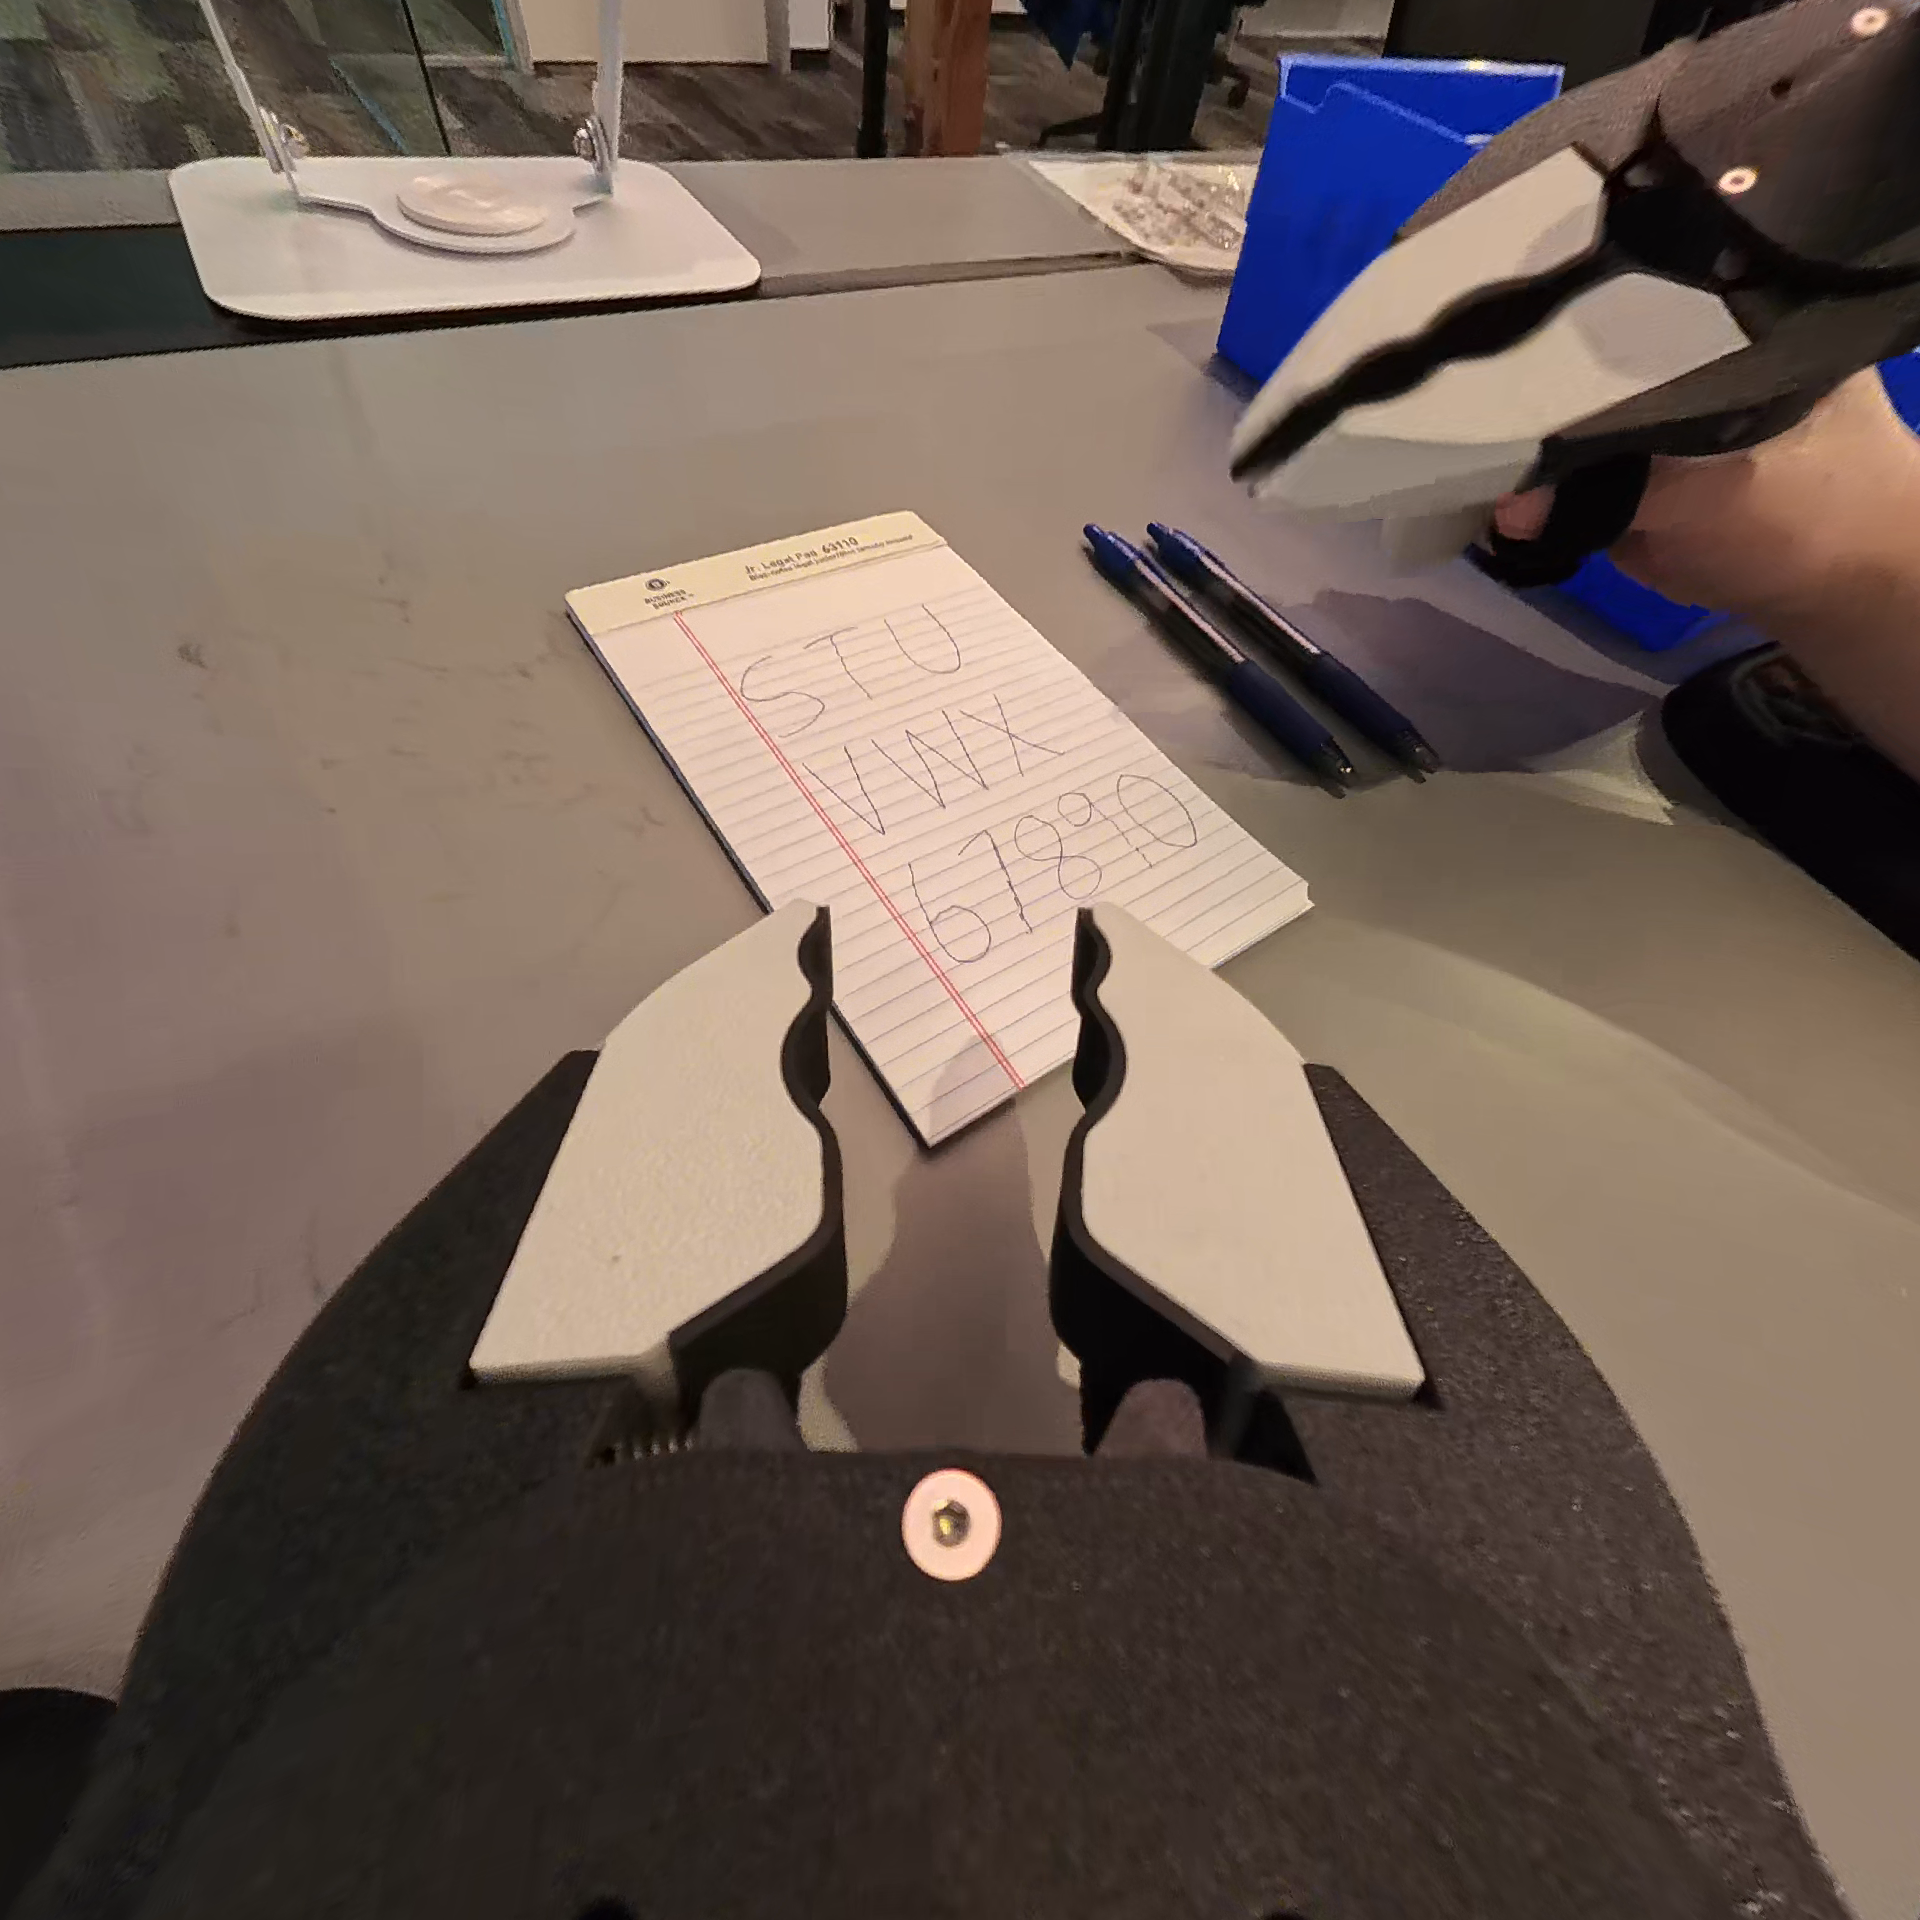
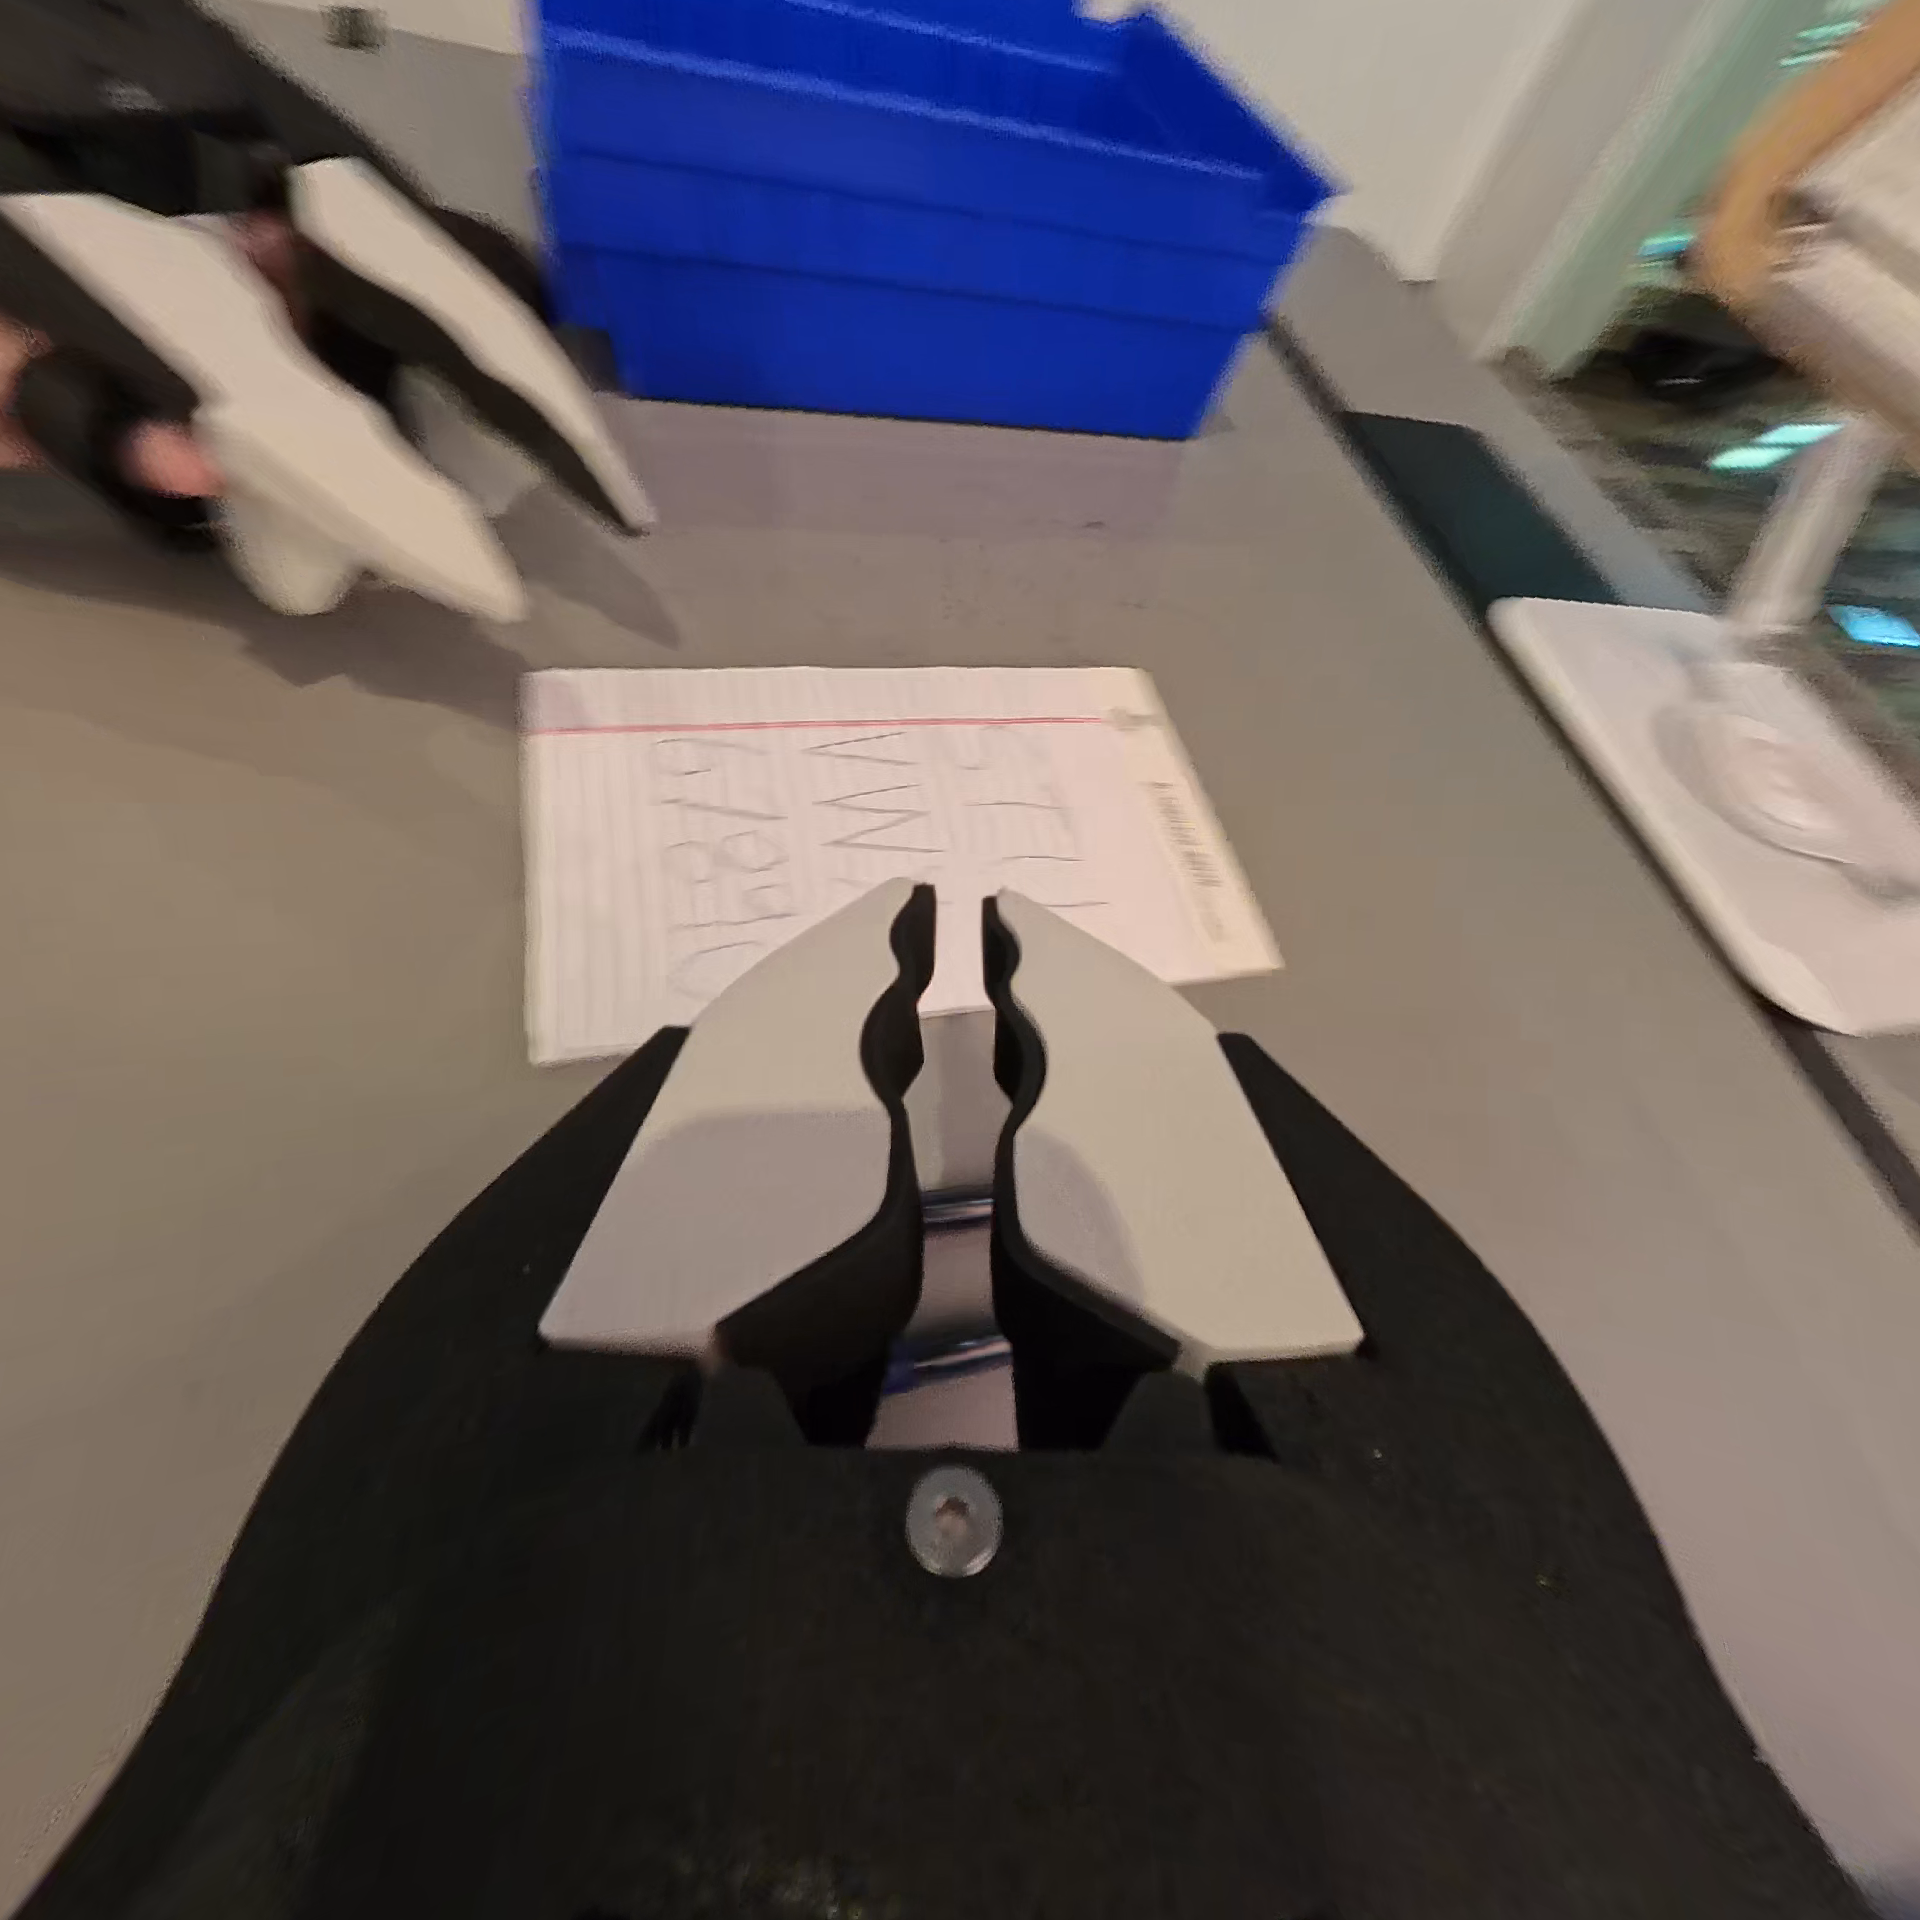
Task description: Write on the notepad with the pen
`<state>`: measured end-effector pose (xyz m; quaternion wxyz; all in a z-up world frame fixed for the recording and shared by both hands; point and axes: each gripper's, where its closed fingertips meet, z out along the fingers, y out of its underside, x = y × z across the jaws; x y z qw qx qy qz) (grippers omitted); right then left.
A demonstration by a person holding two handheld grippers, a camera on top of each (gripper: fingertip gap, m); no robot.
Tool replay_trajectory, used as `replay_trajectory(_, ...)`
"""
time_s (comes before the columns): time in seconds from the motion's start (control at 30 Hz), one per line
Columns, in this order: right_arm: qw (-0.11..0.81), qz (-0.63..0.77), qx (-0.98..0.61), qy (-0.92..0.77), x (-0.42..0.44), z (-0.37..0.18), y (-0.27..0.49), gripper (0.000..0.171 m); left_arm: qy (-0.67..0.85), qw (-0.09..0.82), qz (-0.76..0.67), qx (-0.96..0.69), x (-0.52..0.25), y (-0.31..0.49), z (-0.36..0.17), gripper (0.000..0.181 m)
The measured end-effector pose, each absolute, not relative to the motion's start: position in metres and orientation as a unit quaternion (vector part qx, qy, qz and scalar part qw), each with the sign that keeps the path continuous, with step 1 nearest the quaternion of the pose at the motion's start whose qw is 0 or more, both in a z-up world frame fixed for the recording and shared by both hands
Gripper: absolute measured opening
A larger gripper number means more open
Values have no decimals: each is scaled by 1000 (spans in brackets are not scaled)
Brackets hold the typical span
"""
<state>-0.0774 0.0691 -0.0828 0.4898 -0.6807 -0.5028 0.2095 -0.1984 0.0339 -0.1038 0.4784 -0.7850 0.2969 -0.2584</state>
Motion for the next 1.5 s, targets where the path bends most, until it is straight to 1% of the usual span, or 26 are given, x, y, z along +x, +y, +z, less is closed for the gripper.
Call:
replay_trajectory(0.07, 401, 291, -655, -571, -91, -96, 32, 8, 307, 475, -248, -786, -197, 33, -106, 44)
replay_trajectory(0.1, 358, 310, -645, -600, -93, -105, 16, 8, 313, 472, -242, -788, -196, 33, -108, 43)
replay_trajectory(0.13, 330, 299, -640, -626, -92, -115, 8, 8, 318, 466, -237, -791, -195, 33, -110, 42)
replay_trajectory(0.2, 311, 244, -628, -670, -91, -130, 3, 10, 333, 454, -232, -793, -190, 32, -114, 39)
replay_trajectory(0.3, 307, 221, -609, -697, -100, -130, -7, 13, 352, 443, -226, -793, -181, 38, -119, 38)
replay_trajectory(0.47, 334, 145, -584, -725, -102, -128, -3, 17, 381, 387, -215, -812, -170, 42, -137, 34)
replay_trajectory(0.67, 325, 112, -575, -742, -102, -139, -1, 21, 394, 363, -200, -820, -169, 43, -147, 32)
replay_trajectory(0.87, 320, 74, -573, -751, -104, -149, 4, 26, 390, 362, -200, -823, -170, 44, -147, 29)
replay_trajectory(1.3, 330, 119, -574, -740, -111, -143, -2, 24, 397, 366, -188, -820, -170, 43, -148, 31)
replay_trajectory(1.5, 328, 109, -585, -734, -107, -148, 4, 21, 397, 367, -187, -820, -170, 43, -148, 31)
